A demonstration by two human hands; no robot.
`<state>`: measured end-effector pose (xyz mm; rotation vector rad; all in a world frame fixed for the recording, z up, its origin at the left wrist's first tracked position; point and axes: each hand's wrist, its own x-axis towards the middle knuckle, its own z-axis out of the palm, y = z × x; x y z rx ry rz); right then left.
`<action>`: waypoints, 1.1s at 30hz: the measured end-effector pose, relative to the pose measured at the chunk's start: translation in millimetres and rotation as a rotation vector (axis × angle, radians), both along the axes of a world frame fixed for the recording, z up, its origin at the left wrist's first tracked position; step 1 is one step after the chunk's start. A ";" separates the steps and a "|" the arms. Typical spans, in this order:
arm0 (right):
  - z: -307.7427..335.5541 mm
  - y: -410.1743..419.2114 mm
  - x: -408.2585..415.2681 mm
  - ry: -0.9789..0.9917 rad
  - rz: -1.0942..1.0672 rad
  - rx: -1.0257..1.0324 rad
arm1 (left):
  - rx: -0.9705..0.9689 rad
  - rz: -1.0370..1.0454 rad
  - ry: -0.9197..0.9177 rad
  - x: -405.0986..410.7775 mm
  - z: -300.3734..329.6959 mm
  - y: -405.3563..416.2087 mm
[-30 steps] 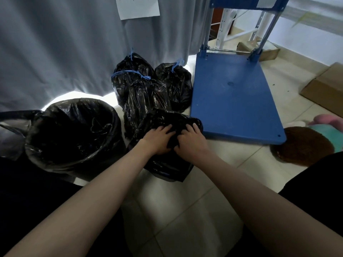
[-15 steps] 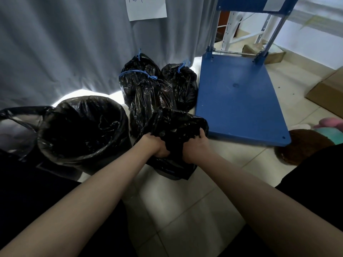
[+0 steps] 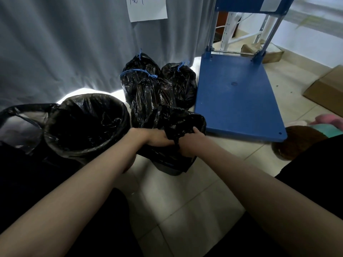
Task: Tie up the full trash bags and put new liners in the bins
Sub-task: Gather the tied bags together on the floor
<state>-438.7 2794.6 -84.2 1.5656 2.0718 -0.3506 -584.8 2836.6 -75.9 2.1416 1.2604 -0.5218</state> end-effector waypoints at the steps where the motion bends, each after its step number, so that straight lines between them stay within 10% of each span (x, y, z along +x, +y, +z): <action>1: 2.6 0.4 0.9 0.020 -0.013 0.003 | -0.031 0.002 -0.050 -4.0 7.4 -1.9; 5: 9.0 -0.6 3.1 0.085 -0.042 -0.048 | -0.002 -0.113 -0.108 -21.4 19.6 -15.3; 17: 18.2 -16.6 -5.1 0.148 -0.072 -0.015 | 1.017 -0.320 0.099 -34.8 -29.7 -70.4; 26: 1.4 -43.6 9.6 -0.058 0.139 0.305 | 1.042 -0.124 0.168 -65.1 -32.5 -79.3; 33: 13.4 -42.5 20.0 0.148 -0.034 0.335 | 1.049 0.024 -0.040 -65.9 -10.9 -76.7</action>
